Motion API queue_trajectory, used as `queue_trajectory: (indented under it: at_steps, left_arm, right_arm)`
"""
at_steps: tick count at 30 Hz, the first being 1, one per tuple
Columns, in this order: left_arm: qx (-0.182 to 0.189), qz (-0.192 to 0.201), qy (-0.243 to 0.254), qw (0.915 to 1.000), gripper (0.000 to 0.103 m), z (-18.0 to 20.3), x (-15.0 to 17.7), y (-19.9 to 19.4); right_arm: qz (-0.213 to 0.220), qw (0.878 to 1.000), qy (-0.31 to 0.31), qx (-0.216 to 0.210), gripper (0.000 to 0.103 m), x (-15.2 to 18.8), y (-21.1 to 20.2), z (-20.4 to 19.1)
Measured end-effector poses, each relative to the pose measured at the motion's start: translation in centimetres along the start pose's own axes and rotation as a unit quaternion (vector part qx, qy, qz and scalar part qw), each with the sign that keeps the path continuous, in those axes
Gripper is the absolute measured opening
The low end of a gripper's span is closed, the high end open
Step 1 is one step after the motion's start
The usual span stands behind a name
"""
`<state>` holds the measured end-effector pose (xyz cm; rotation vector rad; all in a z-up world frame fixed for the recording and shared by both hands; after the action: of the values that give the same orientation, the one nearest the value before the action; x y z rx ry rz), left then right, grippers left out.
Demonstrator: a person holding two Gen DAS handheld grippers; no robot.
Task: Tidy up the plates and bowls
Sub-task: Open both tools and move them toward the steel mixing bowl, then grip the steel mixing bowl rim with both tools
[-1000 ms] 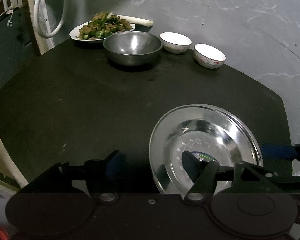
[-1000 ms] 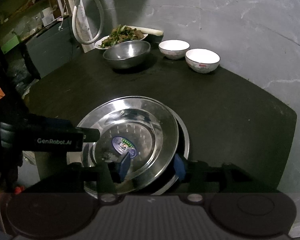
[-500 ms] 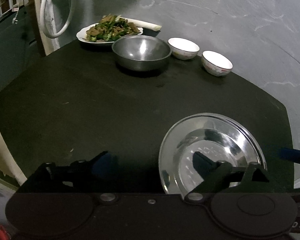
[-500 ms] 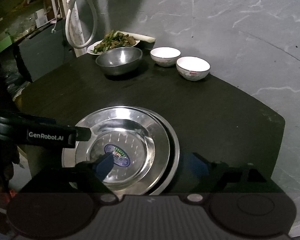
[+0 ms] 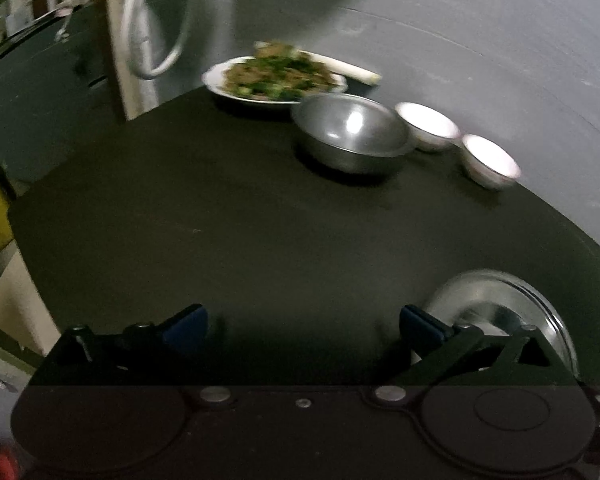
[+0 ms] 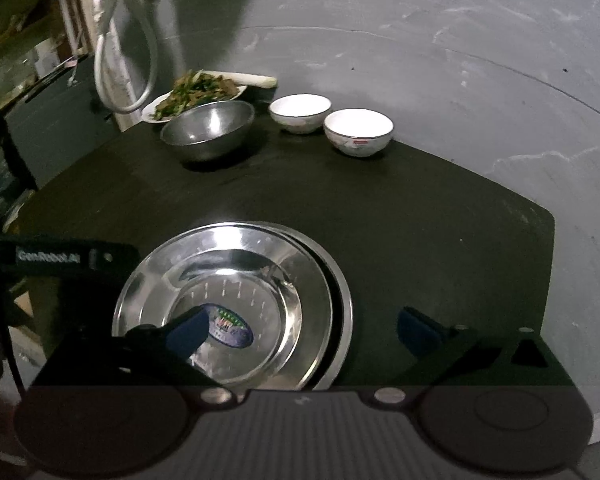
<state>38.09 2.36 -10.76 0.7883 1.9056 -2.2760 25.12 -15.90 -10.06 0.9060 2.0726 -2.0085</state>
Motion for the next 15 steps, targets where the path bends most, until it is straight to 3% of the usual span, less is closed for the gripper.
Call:
queue_trajectory:
  at_steps: [7, 11, 15]
  left_arm:
    - [-0.005, 0.02, -0.024, 0.9995, 0.102, -4.4, -3.5, 0.8]
    - [-0.006, 0.039, -0.032, 0.9987, 0.102, -5.3, -7.6, 1.8]
    - [0.024, 0.058, -0.058, 0.9964, 0.102, -5.2, -12.3, 2.9]
  right_arm:
    - [0.016, 0.999, 0.025, 0.013, 0.103, -0.9, 0.9, -1.0]
    - [0.03, 0.999, 0.021, 0.016, 0.103, -2.1, 1.5, -1.8]
    - [0.045, 0.998, 0.032, 0.011, 0.103, -5.5, 2.5, -2.6]
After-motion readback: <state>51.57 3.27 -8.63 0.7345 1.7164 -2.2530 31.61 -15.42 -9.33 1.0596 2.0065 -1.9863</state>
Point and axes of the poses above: each gripper's, at about its wrist camera, not at the fingertips, and y roughly the way its jaws point, z to its right, x to its underside, the point moved 10 cm from there along y, roughly the way its jaws point, and after that the axes turned 13 degrees about -z, right-handed, at the moved point
